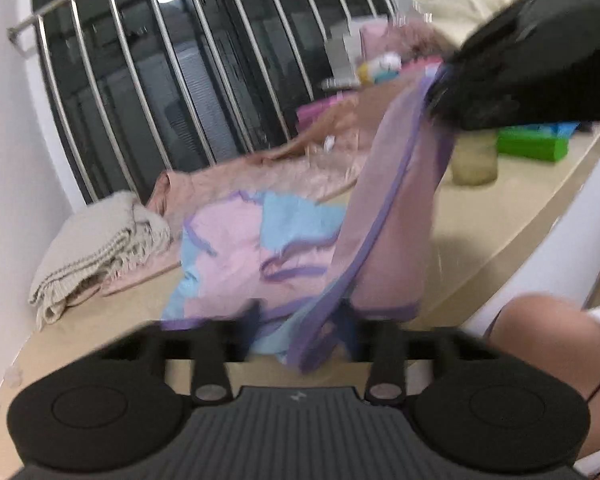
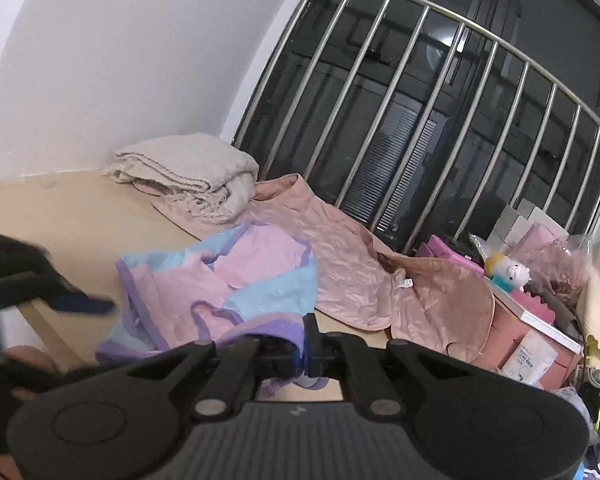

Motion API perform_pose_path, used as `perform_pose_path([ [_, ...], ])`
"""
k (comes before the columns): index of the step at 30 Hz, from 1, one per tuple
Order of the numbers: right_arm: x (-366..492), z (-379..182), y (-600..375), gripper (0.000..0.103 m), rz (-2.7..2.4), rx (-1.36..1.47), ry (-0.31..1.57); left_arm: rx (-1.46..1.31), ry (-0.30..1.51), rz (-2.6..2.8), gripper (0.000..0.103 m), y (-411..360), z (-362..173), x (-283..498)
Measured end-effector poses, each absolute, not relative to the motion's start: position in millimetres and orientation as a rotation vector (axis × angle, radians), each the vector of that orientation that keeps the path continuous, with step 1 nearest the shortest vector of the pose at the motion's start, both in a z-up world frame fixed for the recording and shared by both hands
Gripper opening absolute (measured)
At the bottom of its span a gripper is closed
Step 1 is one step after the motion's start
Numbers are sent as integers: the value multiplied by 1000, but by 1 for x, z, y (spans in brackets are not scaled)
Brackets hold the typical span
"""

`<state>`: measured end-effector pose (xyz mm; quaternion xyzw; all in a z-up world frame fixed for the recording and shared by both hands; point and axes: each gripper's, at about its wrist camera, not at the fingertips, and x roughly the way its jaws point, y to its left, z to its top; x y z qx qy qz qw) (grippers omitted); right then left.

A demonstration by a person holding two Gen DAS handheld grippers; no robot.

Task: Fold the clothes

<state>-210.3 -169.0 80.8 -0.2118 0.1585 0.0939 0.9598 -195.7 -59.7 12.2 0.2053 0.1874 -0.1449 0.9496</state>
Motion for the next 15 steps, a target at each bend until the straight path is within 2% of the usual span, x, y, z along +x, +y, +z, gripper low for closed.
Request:
perform_pose_path([
  [5,-202,54,-163,4,173,-500,359,158,329,-228,1,-27,29,-183],
  [7,-196,33,-159,12,143,-566,378,-4,279,-144,1,-5,41,-181],
  [9,-193,13,-151,34,130,-636,400,-127,264,-73,1,12,49,-179],
  [13,-202,1,-135,34,151,-621,371,-267,234,43,1,34,57,-179],
  [15,-207,-3,-124,41,153,-641,344,-274,220,83,1,34,58,-180],
])
